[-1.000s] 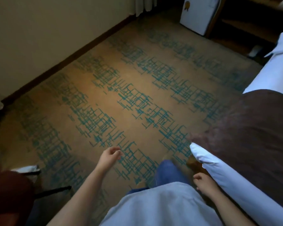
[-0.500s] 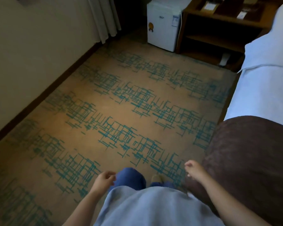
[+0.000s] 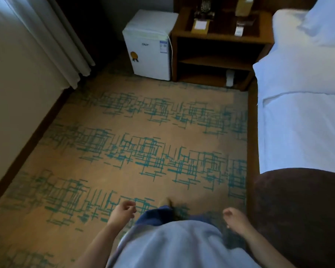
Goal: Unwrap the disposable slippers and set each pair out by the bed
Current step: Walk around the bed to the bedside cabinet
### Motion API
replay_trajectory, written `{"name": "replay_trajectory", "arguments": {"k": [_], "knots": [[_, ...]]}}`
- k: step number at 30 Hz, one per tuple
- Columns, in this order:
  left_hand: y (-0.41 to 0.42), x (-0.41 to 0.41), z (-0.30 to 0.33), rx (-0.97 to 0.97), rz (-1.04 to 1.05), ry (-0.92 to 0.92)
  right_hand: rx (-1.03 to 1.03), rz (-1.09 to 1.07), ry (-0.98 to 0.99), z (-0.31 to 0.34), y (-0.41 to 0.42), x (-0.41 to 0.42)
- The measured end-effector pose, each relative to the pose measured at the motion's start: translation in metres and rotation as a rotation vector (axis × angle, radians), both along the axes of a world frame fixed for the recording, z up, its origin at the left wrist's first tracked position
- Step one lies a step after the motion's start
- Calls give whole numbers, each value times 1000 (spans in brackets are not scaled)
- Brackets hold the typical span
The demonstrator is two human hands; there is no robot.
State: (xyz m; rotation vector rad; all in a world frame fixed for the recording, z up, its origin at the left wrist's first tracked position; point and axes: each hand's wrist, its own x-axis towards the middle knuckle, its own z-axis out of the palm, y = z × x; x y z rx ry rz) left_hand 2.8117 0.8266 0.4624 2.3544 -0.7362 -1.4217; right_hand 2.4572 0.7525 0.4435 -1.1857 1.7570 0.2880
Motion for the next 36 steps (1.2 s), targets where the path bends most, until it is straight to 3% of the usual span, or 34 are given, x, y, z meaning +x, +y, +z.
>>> {"name": "replay_trajectory", "arguments": {"k": [9,13,22,27,36], "knots": [[-227,-2,30,-121,-177,39,105,-282,-4,-13,-68,4],[-307,-24,15,-108,-177,36,126,-266,-41,-22,-138,-18],[-414,-75,1,5,-233,45,69,-107,29,-3,-331,-78],[-462,-79,-5,27,-170,54,34,-180,-46,5,-432,-82],[-607,-65,-48,70,-297,59,15,-257,-81,5,-563,-59]]}}
